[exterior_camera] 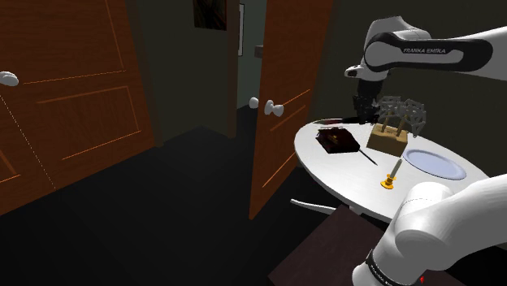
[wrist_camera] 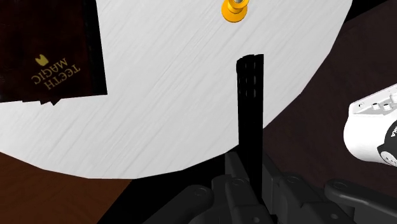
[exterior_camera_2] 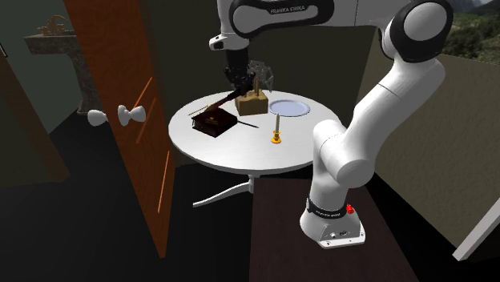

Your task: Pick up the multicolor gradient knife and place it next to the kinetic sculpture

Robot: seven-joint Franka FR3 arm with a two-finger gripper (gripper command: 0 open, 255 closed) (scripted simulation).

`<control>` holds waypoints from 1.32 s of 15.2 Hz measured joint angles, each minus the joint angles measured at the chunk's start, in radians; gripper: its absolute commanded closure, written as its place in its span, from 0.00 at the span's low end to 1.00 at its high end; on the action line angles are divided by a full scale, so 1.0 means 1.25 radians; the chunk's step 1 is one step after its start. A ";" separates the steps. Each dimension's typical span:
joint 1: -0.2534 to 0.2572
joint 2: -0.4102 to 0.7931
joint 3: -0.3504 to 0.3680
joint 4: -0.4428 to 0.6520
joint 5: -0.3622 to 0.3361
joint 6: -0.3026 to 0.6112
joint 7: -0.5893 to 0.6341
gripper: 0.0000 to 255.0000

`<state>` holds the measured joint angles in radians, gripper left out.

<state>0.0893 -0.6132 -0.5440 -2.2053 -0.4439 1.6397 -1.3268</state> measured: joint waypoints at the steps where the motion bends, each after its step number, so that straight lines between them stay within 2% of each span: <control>1: 0.001 0.002 0.001 0.013 0.002 -0.010 -0.004 1.00; 14: 0.013 0.035 0.025 0.167 0.028 -0.131 -0.031 1.00; 20: -0.004 0.045 -0.053 0.204 -0.005 -0.125 -0.127 1.00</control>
<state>0.0846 -0.5571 -0.6101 -1.9501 -0.4499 1.4836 -1.4859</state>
